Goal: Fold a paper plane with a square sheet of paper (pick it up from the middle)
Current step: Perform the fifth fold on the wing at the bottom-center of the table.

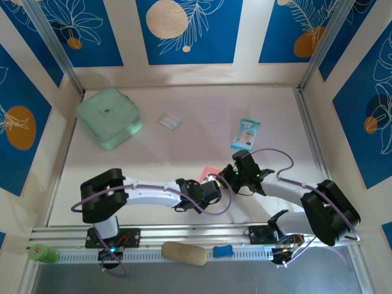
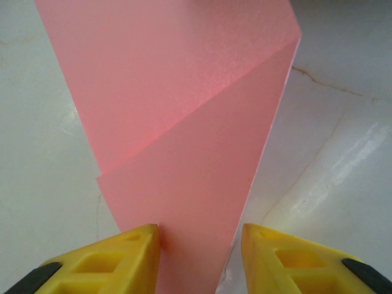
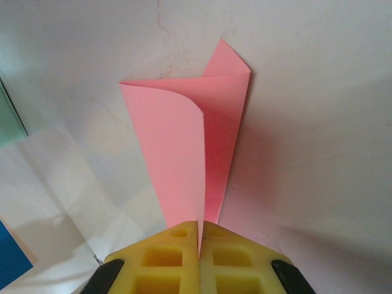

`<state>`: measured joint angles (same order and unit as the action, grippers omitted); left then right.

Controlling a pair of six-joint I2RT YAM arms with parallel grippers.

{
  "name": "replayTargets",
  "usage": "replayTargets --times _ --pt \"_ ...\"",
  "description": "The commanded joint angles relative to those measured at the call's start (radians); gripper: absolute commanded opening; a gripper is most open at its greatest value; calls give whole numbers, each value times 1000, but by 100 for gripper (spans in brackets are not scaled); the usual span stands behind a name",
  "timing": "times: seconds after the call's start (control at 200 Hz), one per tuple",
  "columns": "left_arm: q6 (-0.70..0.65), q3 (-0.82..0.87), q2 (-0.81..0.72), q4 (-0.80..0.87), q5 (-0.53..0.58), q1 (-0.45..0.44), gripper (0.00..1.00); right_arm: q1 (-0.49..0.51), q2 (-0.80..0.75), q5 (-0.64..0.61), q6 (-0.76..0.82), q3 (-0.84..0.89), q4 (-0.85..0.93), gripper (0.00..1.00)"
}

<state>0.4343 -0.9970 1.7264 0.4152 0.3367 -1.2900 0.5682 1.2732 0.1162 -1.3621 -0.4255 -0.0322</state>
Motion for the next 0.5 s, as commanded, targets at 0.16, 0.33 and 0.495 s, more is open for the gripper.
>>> replayTargets --times 0.16,0.33,0.495 --pt "-20 -45 36 68 66 -21 34 -8 -1 27 4 -19 23 0" --pt "-22 -53 45 74 73 -26 30 -7 -5 26 1 -19 25 0" --pt "-20 -52 46 76 78 -28 27 -8 -9 26 -1 -19 27 0"
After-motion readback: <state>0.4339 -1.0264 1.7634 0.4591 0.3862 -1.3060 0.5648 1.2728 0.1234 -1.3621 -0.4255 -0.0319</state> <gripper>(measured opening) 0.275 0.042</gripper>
